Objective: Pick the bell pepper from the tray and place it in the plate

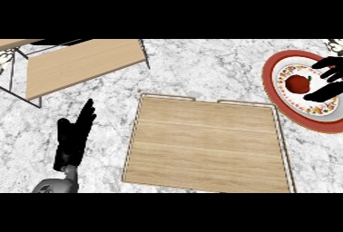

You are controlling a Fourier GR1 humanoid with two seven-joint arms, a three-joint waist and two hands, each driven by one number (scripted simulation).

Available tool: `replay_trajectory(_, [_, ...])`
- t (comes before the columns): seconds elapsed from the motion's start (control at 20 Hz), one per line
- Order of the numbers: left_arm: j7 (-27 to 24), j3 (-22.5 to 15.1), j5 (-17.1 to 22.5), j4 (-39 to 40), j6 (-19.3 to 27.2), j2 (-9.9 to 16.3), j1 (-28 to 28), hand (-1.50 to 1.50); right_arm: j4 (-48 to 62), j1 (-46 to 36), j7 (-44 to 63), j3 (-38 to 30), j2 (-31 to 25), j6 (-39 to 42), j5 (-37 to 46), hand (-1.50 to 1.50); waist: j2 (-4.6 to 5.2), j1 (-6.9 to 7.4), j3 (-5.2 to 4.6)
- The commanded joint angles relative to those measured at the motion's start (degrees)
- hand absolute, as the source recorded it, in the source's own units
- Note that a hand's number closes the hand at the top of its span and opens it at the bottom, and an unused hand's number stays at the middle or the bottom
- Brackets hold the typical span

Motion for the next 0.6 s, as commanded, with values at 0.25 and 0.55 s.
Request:
replay_trajectory(0.25, [0.4, -0.2, -0.9, -0.3, 1.2, -0.8, 1.2, 0.0, -1.7, -0.9, -18.5, -12.0, 0.4, -0.2, -14.7, -1.5, -0.46, -1.03, 0.11])
replay_trajectory(0.55, [-0.5, -0.1, -0.6, -1.4, 0.5, -0.5, 2.0, 0.0, 0.1, 1.1, -21.7, -22.1, -1.5, 4.9, -26.2, -1.5, -0.43, -1.2, 0.01])
